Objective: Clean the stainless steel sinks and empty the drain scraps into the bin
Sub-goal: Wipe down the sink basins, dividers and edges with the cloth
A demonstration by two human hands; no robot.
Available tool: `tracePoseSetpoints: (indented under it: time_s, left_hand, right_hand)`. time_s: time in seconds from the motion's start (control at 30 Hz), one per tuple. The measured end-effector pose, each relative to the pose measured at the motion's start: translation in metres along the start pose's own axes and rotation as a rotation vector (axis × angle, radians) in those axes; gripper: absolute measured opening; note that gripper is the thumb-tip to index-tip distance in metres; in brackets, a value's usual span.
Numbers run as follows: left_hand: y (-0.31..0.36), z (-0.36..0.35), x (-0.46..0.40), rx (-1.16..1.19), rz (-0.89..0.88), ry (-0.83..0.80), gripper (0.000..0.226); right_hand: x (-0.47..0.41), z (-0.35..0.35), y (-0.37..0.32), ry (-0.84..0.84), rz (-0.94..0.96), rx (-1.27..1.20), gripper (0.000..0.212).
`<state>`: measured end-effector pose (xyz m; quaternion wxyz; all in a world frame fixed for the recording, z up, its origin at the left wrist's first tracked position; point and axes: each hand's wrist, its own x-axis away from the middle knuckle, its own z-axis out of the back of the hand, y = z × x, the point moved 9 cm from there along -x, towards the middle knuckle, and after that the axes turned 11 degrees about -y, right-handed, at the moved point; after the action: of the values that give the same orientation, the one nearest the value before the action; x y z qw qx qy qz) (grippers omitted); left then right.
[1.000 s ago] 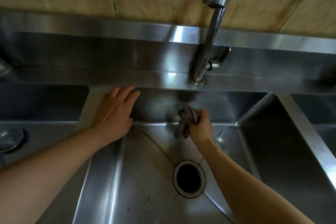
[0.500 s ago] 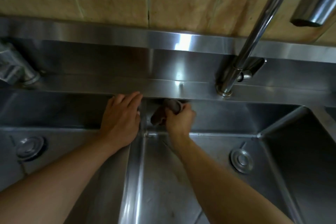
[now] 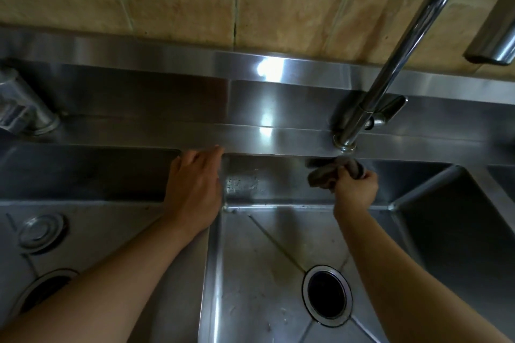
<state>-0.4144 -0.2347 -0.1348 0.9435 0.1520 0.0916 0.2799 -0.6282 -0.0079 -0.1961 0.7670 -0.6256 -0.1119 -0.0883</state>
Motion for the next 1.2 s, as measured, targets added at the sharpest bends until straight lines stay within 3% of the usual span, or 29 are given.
tracePoseSetpoints:
  time_s: [0.13, 0.33, 0.53, 0.7, 0.83, 1.0, 1.13, 1.2]
  left_hand:
    - [0.002, 0.001, 0.001, 0.049, 0.014, 0.002, 0.066]
    - [0.000, 0.007, 0.002, 0.120, -0.003, 0.091, 0.048]
    - [0.001, 0.009, 0.006, 0.108, -0.040, 0.120, 0.049]
    - [-0.003, 0.003, 0.004, 0.087, 0.007, 0.104, 0.047]
    - [-0.006, -0.002, 0.003, 0.102, 0.063, 0.068, 0.054]
    - [-0.002, 0.004, 0.004, 0.057, 0.007, 0.128, 0.053]
    - [-0.007, 0.004, 0.001, 0.054, 0.005, 0.145, 0.052]
    - [-0.007, 0.003, 0.002, 0.058, -0.001, 0.127, 0.055]
  right_hand:
    - [0.031, -0.043, 0.003, -0.078, -0.009, 0.005, 0.024]
    - [0.093, -0.144, 0.017, -0.415, 0.034, 0.067, 0.026]
    - [0.104, -0.170, 0.026, -0.533, 0.007, 0.100, 0.032]
    - [0.101, -0.167, 0.044, -0.518, -0.102, 0.020, 0.030]
    - [0.094, -0.173, 0.079, -0.544, -0.211, 0.156, 0.033]
    - [0.085, -0.187, 0.124, -0.573, -0.287, 0.358, 0.024]
    - [0.085, -0.208, 0.156, -0.682, -0.328, 0.365, 0.017]
    - [0.086, -0.197, 0.141, -0.632, -0.318, 0.347, 0.020]
